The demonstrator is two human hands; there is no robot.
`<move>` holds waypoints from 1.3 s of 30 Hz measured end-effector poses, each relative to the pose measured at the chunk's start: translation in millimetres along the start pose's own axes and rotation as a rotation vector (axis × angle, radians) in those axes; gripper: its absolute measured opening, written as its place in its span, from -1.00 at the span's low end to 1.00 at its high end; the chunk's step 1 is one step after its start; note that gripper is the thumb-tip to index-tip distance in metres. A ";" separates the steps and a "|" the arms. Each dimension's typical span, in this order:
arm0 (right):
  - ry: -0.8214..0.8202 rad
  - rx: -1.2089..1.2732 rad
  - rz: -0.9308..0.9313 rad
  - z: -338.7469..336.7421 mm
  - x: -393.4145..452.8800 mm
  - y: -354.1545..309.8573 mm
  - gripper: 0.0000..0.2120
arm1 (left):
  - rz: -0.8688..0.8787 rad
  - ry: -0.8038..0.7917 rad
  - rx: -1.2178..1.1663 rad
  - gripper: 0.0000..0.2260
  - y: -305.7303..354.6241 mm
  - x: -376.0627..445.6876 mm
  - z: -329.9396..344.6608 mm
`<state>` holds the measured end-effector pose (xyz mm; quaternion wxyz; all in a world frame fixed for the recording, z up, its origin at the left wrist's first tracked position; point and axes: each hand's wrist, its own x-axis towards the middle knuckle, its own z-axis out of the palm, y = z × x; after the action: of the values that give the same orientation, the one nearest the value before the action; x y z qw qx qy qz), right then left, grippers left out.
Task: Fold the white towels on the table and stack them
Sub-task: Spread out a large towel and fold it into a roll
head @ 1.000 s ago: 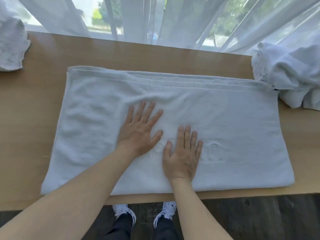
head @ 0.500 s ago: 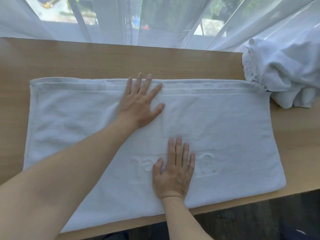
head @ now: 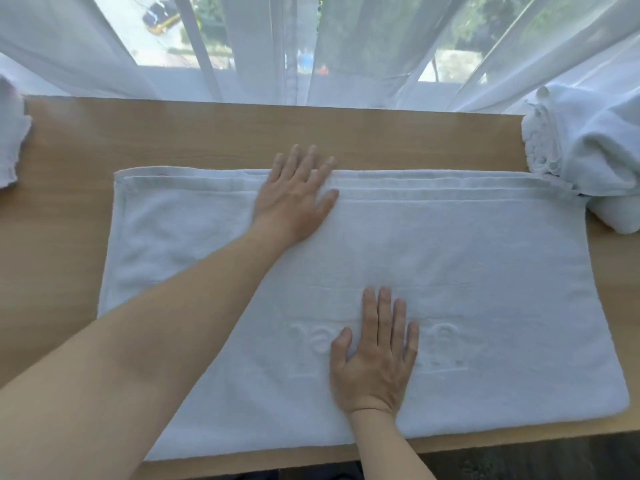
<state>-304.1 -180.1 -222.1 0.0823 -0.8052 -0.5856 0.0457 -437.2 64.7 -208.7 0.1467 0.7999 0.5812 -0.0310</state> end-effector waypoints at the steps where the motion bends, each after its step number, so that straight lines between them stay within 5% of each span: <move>1: 0.004 0.004 0.004 1.0 0.7 0.4 -0.33 | -0.072 0.026 -0.018 -0.43 -11.7 -6.5 -3.2; 5: 0.001 0.004 0.007 1.4 1.4 -3.0 -0.34 | -0.129 0.225 -0.137 -0.42 -8.6 -87.0 8.8; 9: -0.027 0.008 0.009 -0.3 0.8 -3.2 -0.34 | -0.080 0.146 -0.053 -0.43 -1.0 -175.5 39.7; 18: -0.012 0.041 0.027 0.1 -0.9 -4.1 -0.36 | -0.445 0.110 -0.075 -0.41 -111.9 -161.1 10.2; 24: -0.006 0.059 0.029 1.8 -0.9 -4.3 -0.36 | 0.041 0.143 -0.225 -0.44 22.0 -250.4 54.3; 26: -0.017 0.058 0.034 1.8 -0.6 -3.3 -0.36 | 0.056 0.090 -0.132 -0.44 46.3 -266.3 69.4; 35: -0.024 0.072 0.039 -1.4 -1.3 -5.3 -0.37 | -0.438 0.031 -0.001 -0.38 -81.3 -309.1 61.5; 39: -0.042 0.066 0.040 -2.2 -1.0 -5.6 -0.37 | -0.453 0.050 -0.061 -0.36 -86.1 -295.2 51.2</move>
<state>-309.2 -179.5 -218.9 0.0956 -0.8123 -0.5692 0.0837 -607.0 -196.7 -209.7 0.1455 0.6447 0.7501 -0.0256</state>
